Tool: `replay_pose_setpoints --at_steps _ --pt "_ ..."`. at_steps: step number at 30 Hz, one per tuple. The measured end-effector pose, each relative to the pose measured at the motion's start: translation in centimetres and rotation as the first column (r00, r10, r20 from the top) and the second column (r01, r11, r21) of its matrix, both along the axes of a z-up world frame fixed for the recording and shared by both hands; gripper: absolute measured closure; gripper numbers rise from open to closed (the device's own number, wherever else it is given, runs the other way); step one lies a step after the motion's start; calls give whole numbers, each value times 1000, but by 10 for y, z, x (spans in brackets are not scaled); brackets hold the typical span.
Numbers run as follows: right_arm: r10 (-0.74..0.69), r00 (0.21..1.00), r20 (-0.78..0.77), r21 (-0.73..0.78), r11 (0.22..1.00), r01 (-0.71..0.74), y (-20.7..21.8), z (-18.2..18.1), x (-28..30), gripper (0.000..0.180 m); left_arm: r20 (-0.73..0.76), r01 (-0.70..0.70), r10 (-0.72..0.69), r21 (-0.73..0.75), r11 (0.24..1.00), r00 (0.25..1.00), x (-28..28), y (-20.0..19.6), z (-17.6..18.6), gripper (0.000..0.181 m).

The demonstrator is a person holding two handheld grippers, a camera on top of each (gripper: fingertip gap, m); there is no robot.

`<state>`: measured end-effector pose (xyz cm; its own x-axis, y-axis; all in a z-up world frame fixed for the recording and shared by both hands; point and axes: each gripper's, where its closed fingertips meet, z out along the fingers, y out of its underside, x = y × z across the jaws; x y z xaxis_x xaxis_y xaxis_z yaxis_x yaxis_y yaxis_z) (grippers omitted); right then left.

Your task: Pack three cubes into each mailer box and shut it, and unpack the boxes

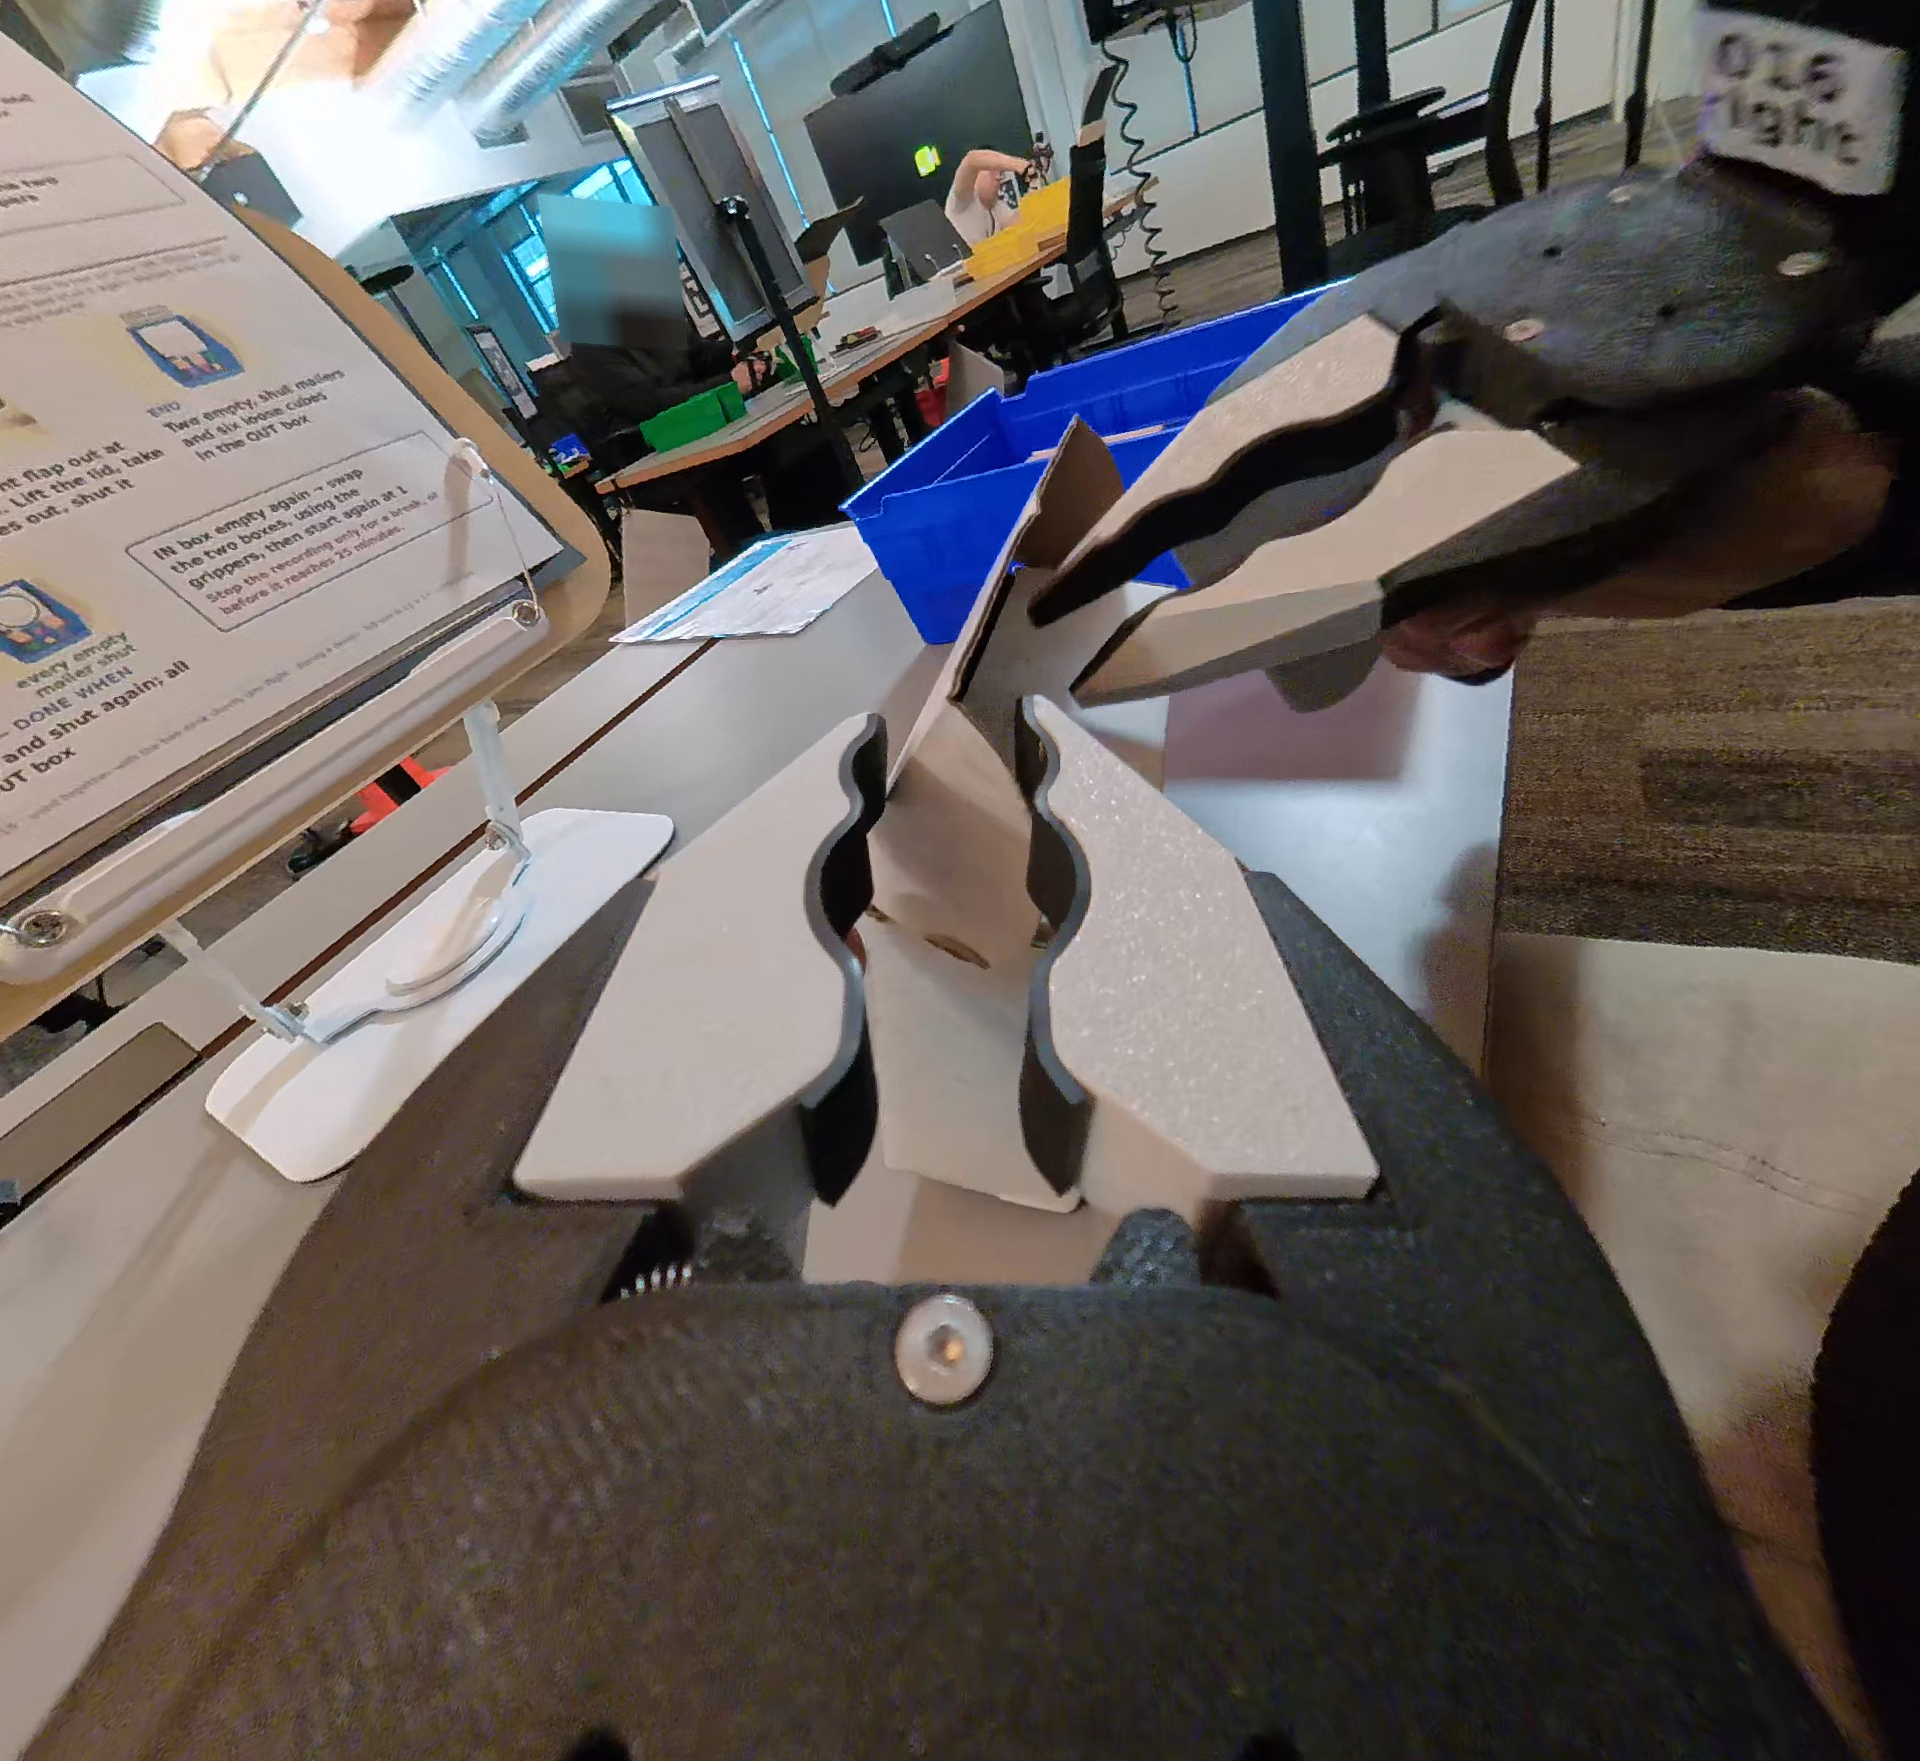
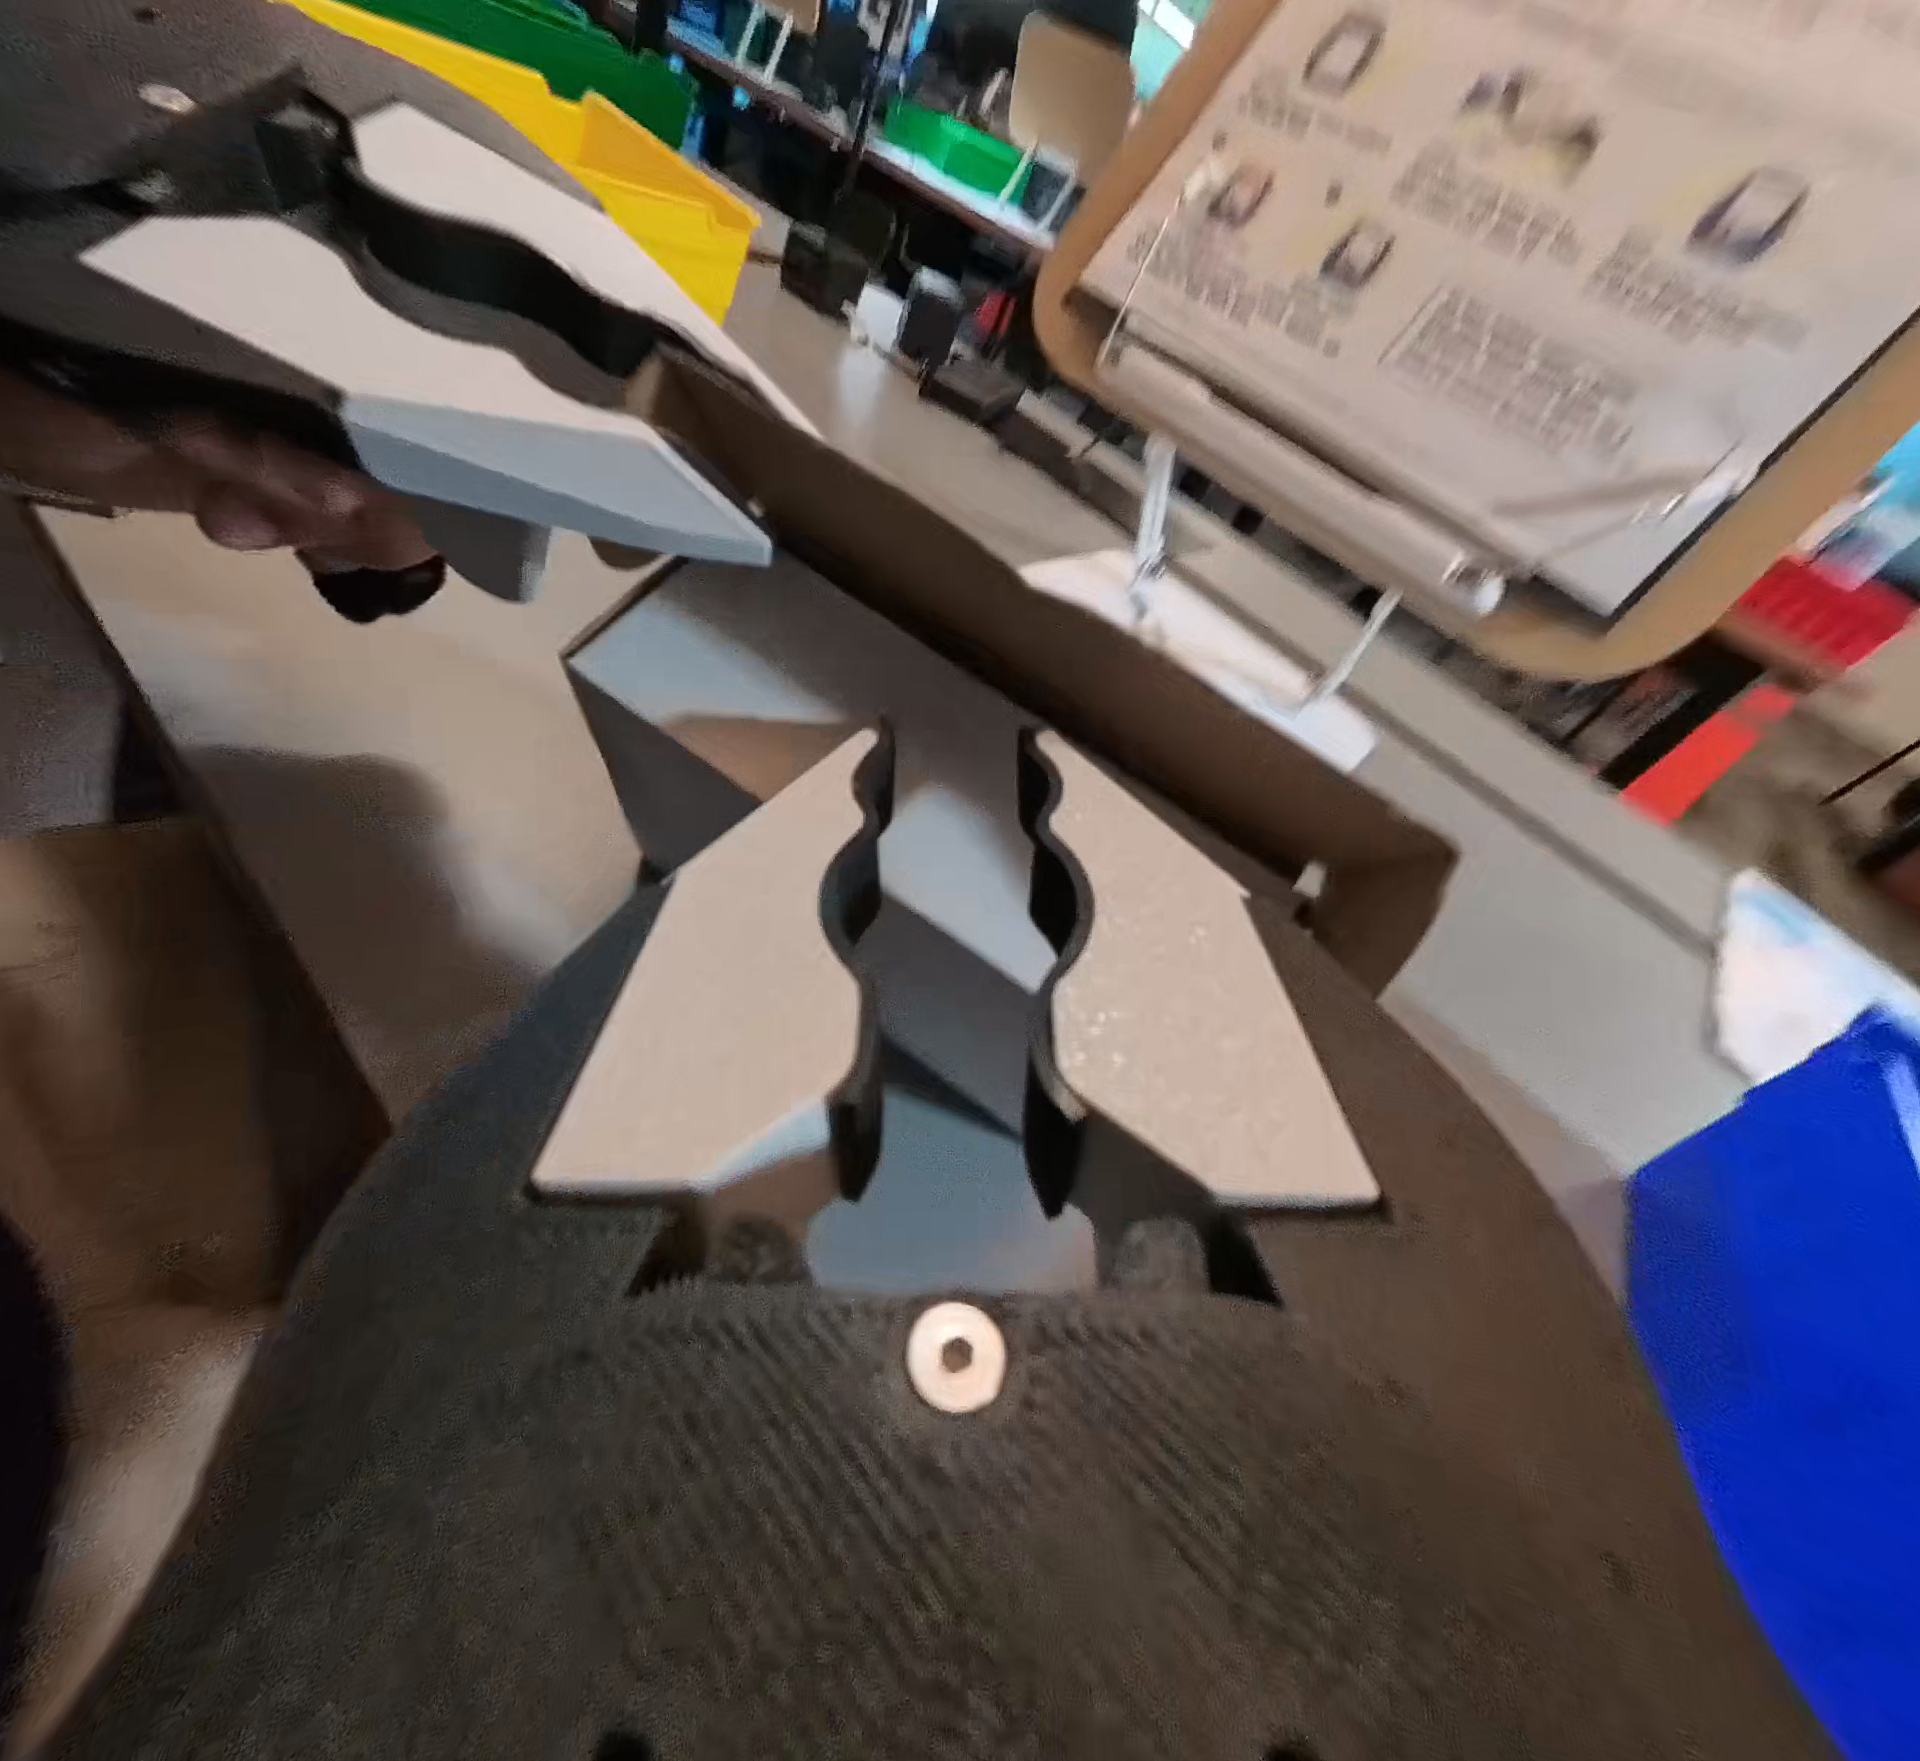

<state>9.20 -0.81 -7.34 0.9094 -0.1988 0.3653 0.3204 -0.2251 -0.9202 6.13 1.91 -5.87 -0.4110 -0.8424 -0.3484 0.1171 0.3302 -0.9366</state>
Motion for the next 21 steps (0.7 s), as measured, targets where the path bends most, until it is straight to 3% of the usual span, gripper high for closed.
replay_pose_setpoints --at_steps 4,8,15,21 --pt "45 983 -177 -9 999 -47 -4 -11 -5 171 8 1 -1 -29 1000 1000 -2 0 6 158" --pt "59 969 -240 2 998 -60 -13 -13 -7 180 28 -13 15 -76 997 999 -3 4 15 153" --pt "102 898 -428 28 995 -99 -30 -22 -18 180 53 -47 56 -146 988 997 -2 13 28 153" --pt "-5 913 -407 -253 961 -108 -44 -76 -15 173 91 -4 19 -162 987 996 -9 3 35 158"
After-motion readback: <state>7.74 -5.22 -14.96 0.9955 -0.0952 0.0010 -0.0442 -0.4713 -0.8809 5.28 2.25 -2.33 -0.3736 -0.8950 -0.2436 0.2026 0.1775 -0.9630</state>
